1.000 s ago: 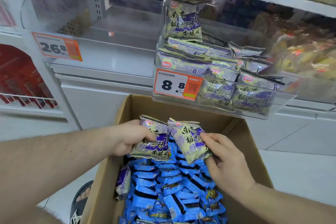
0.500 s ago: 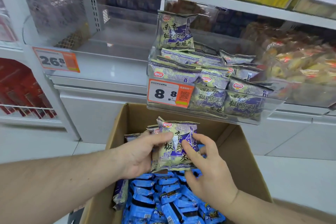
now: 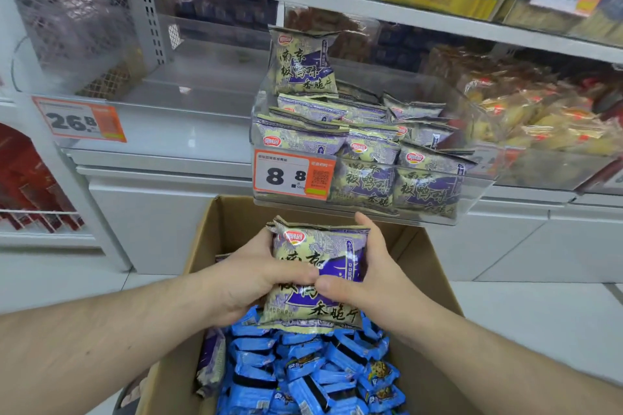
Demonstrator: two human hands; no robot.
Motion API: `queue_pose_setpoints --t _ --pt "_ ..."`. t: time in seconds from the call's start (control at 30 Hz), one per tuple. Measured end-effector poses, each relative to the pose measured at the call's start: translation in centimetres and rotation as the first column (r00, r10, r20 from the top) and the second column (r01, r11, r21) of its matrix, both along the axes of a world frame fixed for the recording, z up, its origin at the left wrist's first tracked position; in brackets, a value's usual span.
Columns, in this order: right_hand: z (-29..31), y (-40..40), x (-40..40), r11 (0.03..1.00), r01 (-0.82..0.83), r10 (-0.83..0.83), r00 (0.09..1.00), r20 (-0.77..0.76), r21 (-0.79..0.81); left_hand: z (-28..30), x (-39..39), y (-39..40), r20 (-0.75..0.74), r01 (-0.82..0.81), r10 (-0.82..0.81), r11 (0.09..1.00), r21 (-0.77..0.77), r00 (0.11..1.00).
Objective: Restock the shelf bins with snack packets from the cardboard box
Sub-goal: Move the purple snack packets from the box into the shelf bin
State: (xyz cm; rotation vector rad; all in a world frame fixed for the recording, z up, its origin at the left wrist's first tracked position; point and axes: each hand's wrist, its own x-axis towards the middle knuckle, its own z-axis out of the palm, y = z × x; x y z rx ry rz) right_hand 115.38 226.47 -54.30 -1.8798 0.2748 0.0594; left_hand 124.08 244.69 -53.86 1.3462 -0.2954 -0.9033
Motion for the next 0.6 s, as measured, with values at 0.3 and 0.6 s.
queue_pose_setpoints --t 0.3,0.6 --pt "8.0 -1.2 0.2 0.952 -0.116 0.056 0.976 0.209 0.285 8.3 1.3 -1.8 0.306 0.145 -0.095 0.978 -0.148 0.947" --pt "13.5 -3.1 3.8 0.989 -0.007 -0.022 0.981 0.194 0.148 12.2 3.3 -3.4 0.544 -0.125 0.145 0.989 -0.074 0.827"
